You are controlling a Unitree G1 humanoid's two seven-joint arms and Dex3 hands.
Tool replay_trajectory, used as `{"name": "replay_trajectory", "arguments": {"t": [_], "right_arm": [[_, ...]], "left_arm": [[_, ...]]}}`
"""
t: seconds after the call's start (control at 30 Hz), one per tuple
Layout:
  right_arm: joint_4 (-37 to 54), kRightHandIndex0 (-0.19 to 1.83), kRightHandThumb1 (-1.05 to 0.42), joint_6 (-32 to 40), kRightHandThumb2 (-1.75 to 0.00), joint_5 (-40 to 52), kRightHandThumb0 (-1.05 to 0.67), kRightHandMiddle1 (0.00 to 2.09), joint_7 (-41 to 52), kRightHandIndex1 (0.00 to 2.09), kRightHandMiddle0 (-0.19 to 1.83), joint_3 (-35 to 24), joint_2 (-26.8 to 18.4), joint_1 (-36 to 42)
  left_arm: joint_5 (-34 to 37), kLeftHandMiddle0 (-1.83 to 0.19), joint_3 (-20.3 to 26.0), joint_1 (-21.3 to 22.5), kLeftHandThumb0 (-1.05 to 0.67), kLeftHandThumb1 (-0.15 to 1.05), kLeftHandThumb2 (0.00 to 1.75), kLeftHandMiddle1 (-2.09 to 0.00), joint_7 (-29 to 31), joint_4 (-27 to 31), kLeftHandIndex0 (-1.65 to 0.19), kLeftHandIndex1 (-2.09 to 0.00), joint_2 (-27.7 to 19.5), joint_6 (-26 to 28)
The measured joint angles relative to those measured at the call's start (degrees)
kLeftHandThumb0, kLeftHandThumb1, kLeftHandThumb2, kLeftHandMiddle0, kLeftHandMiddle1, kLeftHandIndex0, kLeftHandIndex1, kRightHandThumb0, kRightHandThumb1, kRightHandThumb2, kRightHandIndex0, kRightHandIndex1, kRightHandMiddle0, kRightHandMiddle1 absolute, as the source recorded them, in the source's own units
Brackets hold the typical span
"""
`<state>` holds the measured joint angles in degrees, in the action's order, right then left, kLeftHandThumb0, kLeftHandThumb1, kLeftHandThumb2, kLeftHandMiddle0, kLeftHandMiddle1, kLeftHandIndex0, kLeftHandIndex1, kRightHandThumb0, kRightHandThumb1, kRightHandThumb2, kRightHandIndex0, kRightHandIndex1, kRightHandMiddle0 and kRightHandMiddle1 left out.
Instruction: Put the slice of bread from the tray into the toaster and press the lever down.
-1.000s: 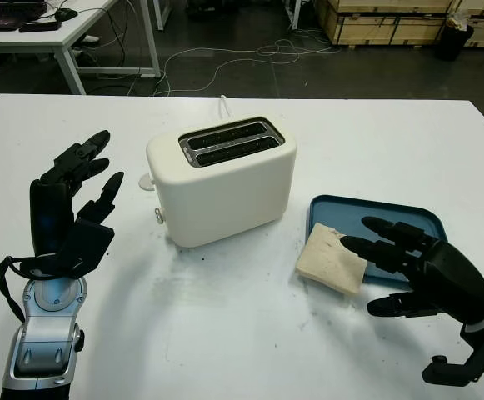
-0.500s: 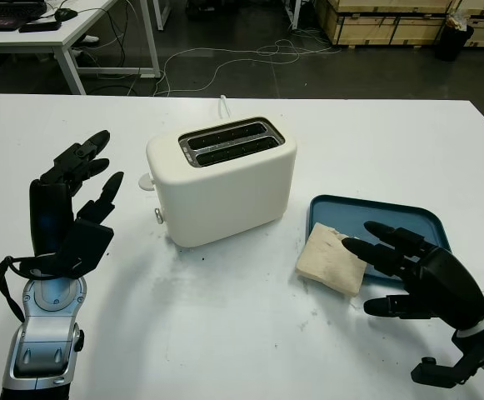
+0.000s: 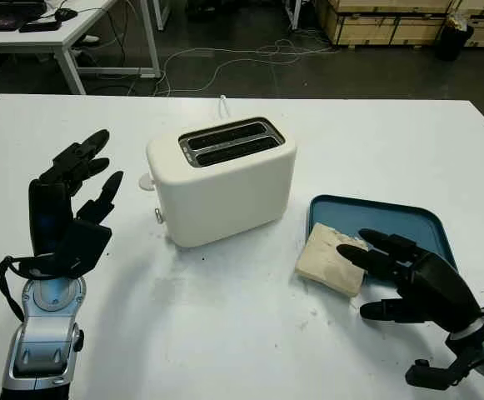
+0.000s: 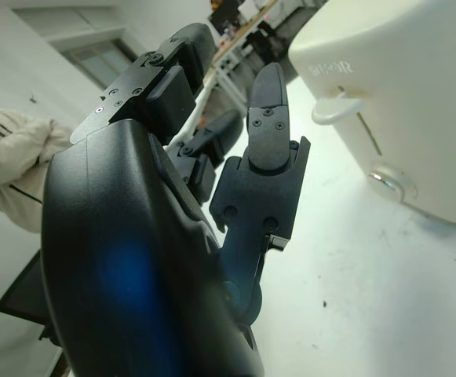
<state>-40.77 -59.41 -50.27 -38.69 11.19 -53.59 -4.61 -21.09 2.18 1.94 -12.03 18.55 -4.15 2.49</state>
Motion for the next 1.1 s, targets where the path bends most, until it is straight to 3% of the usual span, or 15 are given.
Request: {"name": "replay_trajectory", "arguments": {"t": [0.83,1.1], "right_arm": [[0.2,0.42,-0.76,4.4,0.0,-0.2,-0.61,0.0,2.2,0.0,0.49,3.3,0.4,-3.3],[-1.0,0.41,-0.77,5.2,-0.01,-2.8,-0.6,0.0,-2.3,0.0,0.49,6.5,1.7,-6.1]], "left_arm": [[1.0,-0.49,0.2,0.0,-0.42,0.92,0.27,-0.61,1.1,1.5,-0.66,0.0,0.0,-0.5],[2.3,-0.49,0.2,-0.3,-0.4,0.92,0.27,-0.65,1.7,2.1,-0.66,-0.01,-0.1,-1.0]]}}
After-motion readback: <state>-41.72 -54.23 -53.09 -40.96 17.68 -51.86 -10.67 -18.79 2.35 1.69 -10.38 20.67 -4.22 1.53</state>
